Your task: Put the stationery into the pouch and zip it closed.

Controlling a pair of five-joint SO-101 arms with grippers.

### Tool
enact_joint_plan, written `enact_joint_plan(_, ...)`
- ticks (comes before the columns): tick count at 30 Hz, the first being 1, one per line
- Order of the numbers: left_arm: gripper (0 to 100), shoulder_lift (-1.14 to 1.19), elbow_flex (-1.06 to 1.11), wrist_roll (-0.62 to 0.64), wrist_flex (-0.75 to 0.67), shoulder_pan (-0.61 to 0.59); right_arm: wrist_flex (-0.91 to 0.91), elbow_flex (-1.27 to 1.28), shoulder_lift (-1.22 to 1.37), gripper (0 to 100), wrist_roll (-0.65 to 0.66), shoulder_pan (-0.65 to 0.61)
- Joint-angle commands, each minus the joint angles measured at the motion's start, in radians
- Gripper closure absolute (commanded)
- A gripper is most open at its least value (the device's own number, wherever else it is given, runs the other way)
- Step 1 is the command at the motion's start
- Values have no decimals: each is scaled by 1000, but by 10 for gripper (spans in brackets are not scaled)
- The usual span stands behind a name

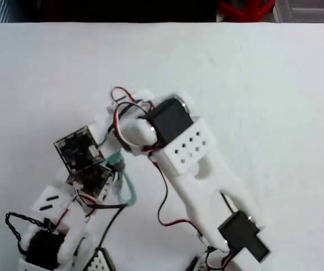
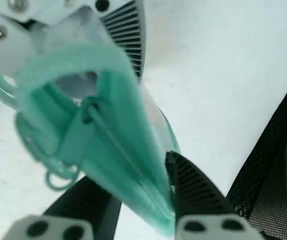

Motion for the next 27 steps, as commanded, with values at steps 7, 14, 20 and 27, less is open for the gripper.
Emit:
enact_joint_plan(7,879,8,0,64,6,-33,1,-14,-91,978,-72,30)
enact_joint_plan(14,775,8,-32,183,-11,-147,-36,-60,-165,978,-212,30)
enact_joint_plan(20,721,8,-81,222,-11,-226,-36,-60,-176,978,-301,25)
enact_joint_plan(27,705,8,-83,229,-9,-300,-182,32,-182,978,-422,39)
